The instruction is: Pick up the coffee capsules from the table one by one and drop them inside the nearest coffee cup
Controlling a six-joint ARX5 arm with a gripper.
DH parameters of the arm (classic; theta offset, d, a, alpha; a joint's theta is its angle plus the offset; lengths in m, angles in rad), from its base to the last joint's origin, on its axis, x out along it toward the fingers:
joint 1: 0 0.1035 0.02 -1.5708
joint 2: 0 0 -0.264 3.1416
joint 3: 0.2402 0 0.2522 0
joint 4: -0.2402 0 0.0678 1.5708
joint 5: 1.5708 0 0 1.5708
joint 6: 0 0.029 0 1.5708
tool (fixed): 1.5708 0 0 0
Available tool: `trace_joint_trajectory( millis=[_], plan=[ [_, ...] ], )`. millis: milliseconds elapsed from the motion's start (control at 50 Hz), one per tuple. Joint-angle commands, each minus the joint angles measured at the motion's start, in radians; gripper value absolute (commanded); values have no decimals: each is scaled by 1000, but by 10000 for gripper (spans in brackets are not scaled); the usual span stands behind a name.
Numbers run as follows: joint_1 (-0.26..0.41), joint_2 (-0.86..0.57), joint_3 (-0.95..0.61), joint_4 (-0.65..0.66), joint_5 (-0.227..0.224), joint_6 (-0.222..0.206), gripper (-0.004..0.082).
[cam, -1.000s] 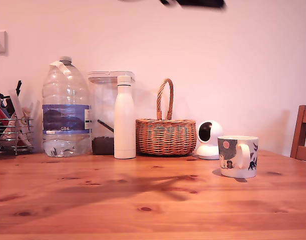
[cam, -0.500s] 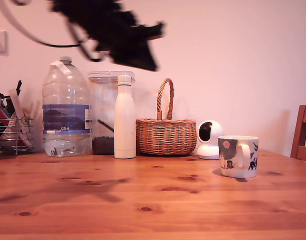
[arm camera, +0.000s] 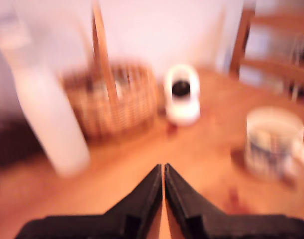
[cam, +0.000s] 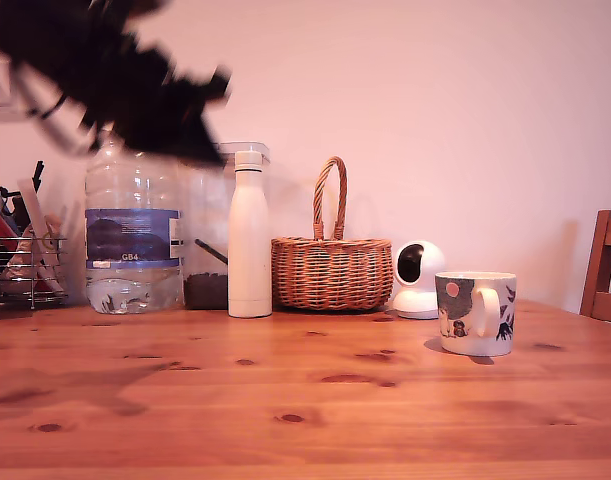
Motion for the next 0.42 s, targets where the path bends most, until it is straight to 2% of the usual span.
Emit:
trace_joint_trajectory(
  millis=[0,400],
  plan=[
    [26,-52,-31,19,-2,-4,-24],
    [130,-206,-150,-10,8,-38,-24]
  ],
)
